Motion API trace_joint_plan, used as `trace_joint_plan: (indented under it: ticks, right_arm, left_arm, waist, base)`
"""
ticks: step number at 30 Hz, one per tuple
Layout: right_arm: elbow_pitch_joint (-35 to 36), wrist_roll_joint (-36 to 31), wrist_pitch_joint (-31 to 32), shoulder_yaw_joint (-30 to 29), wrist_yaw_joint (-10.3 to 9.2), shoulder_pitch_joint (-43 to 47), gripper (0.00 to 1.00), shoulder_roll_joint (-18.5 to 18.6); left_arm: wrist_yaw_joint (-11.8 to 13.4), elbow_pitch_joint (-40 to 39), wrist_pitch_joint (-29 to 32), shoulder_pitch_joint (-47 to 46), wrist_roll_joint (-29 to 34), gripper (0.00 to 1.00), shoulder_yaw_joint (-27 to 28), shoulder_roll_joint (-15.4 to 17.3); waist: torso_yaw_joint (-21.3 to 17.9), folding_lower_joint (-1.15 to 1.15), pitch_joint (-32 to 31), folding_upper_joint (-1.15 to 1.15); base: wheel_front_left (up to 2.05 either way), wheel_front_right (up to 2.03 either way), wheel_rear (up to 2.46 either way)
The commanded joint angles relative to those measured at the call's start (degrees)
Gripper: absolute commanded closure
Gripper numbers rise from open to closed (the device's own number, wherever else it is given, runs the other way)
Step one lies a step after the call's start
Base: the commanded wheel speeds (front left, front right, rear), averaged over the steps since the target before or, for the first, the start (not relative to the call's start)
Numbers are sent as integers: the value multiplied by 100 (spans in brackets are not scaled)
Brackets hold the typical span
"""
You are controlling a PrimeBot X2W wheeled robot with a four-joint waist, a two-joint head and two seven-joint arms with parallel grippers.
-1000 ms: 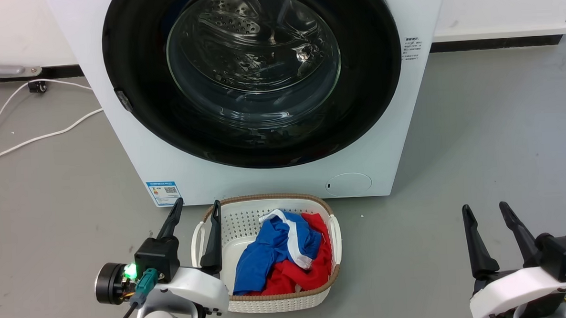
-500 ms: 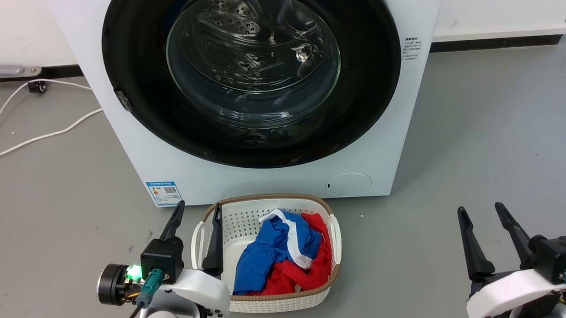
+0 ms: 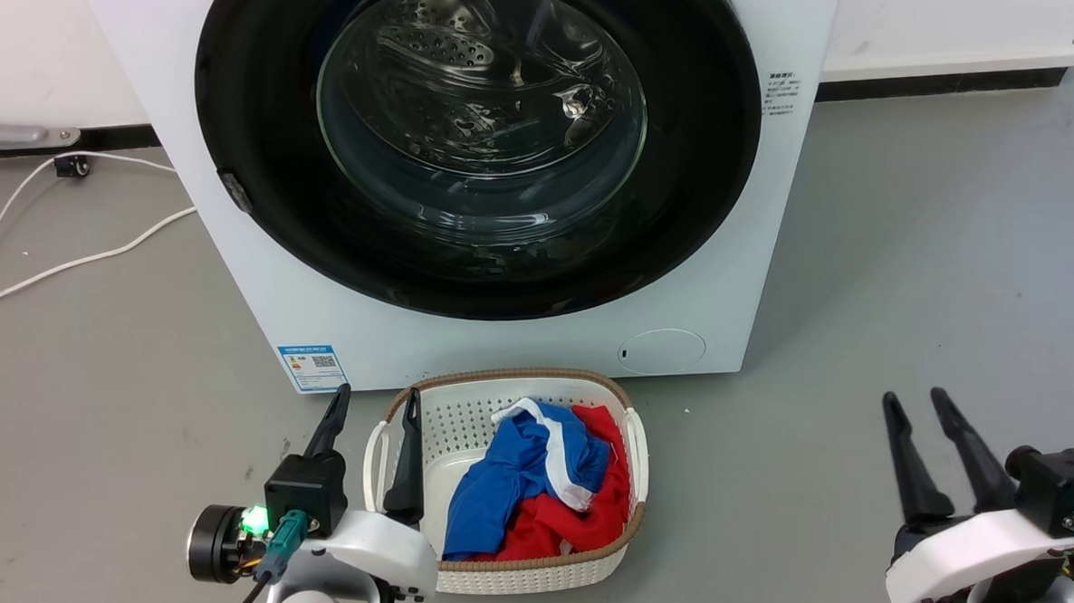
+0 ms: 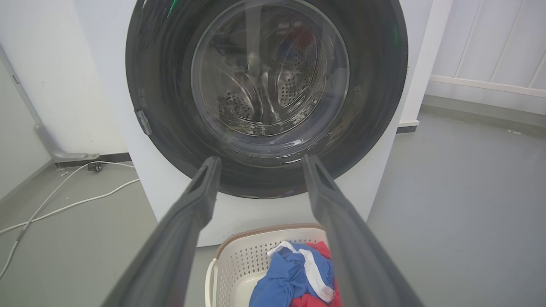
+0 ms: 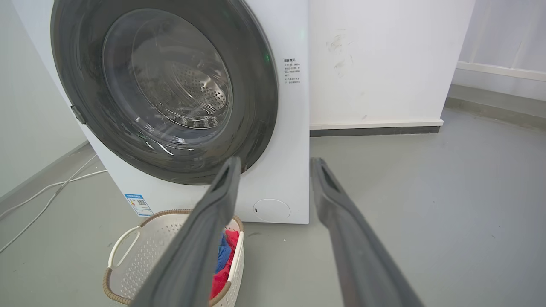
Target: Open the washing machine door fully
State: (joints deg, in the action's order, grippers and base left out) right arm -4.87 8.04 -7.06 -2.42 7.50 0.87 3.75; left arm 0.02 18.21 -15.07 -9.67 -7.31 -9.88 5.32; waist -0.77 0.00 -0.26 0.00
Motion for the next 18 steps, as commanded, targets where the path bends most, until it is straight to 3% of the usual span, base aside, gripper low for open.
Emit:
trace_joint_plan:
  ticks: [1, 7, 10, 18]
  right_arm:
    - [-6, -50, 34, -4, -1, -41, 100, -3]
    - [-3, 137, 94, -57, -1, -49, 100, -28]
    - [-32, 797, 181, -224, -1, -61, 100, -66]
    - [-176, 5244, 728, -270, -1, -169, 100, -86]
  left_arm:
    - [-12, 15, -15, -2, -19, 0, 23, 4]
    - [-23, 28, -15, -29, -20, 0, 52, -6]
    - [-35, 13, -15, -30, -36, 0, 78, -16]
    - [-25, -18, -15, -2, -27, 0, 109, -47]
  waist:
    - [-1, 0, 2, 0]
    - [-10, 0, 9, 0]
    - [-13, 0, 8, 0]
    - [-4, 0, 29, 0]
  base:
    - [0, 0, 0]
    - [0, 0, 0]
    - [0, 0, 0]
    - [0, 0, 0]
